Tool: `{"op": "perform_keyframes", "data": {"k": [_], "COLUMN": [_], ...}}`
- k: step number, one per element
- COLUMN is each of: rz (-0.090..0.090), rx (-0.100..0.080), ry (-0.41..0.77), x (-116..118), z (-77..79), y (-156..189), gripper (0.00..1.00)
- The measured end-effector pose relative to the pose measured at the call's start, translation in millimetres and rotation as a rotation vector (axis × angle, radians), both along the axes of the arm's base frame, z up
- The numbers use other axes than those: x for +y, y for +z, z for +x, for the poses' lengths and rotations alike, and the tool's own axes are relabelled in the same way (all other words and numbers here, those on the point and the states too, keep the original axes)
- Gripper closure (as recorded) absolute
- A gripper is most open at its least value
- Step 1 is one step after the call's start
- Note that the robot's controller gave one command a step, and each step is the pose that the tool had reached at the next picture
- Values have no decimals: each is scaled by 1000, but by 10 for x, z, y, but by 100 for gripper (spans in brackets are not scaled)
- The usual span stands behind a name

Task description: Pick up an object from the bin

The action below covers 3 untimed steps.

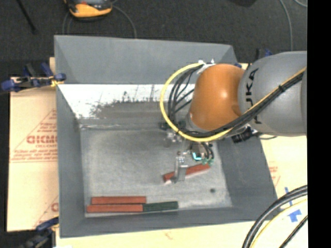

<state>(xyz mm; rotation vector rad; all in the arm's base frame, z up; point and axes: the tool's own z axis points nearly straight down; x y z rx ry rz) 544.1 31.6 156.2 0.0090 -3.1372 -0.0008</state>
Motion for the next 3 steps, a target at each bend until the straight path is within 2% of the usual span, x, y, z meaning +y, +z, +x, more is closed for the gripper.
{"op": "perform_keyframes", "data": {"k": [1,2,3], "rz": [0,-1,-1], "rx": [-8,-7,-7], "ry": [-1,43,42], "x": [0,-253,-253], "z": [19,-104,-104], "y": [43,-857,-857], "gripper": [0,100,100]}}
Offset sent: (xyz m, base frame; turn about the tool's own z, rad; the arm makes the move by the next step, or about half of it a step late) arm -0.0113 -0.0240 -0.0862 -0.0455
